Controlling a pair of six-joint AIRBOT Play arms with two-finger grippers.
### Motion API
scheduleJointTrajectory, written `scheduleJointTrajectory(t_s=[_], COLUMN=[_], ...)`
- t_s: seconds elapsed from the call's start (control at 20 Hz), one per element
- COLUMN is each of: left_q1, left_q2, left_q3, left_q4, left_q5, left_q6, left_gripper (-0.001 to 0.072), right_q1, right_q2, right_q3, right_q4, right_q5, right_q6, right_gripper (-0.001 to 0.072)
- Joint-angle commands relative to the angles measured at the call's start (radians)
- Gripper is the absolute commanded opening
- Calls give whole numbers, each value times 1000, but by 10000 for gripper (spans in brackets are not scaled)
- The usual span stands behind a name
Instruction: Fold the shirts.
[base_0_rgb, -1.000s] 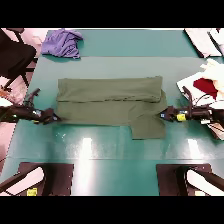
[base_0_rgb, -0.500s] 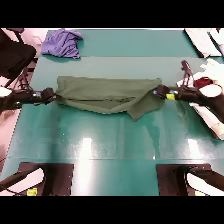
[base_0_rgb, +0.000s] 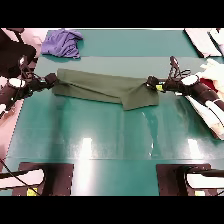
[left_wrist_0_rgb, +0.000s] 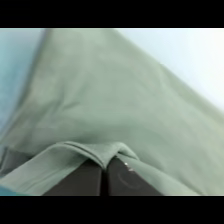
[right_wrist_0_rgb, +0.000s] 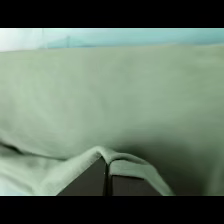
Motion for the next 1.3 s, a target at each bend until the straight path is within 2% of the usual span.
scheduleJointTrajectory(t_s=[0.0,0.25,0.4,0.45,0.55,0.6,0.65,0.8,0.85,0.9,0.95,1.0,1.05,1.15,1.25], left_q1=[-4,-4,-15,-38,-95,-124,-144,-136,-116,-96,-74,-57,-42,-18,-19], left_q2=[-26,-31,-64,-98,-174,-208,-231,-236,-232,-225,-216,-206,-196,-170,-146], left_q3=[21,21,29,45,90,113,137,204,240,272,302,324,343,366,367], left_q4=[3,-4,-13,-13,-13,-13,-13,-1,1,3,2,2,-2,-5,-5], left_q5=[99,196,231,231,233,243,262,343,312,261,211,180,149,66,9], left_q6=[0,0,1,6,9,8,9,18,40,57,60,58,48,31,35], left_gripper=[20,21,24,54,292,451,514,514,513,513,513,513,513,513,512], right_q1=[-9,2,22,24,34,34,34,-21,-61,-111,-163,-215,-261,-323,-345], right_q2=[-17,-14,-36,-55,-85,-87,-75,58,112,158,187,195,188,134,53], right_q3=[11,11,11,11,11,11,10,-70,-118,-172,-223,-264,-289,-298,-267], right_q4=[-2,-1,2,6,9,7,4,-2,-2,3,19,42,66,177,304], right_q5=[-61,-155,-118,-90,-39,-12,-3,-69,-70,-52,-20,35,87,213,310], right_q6=[11,19,24,24,38,37,32,26,26,31,48,42,3,-146,-286], right_gripper=[30,29,32,38,262,272,272,272,296,465,587,626,666,706,717])
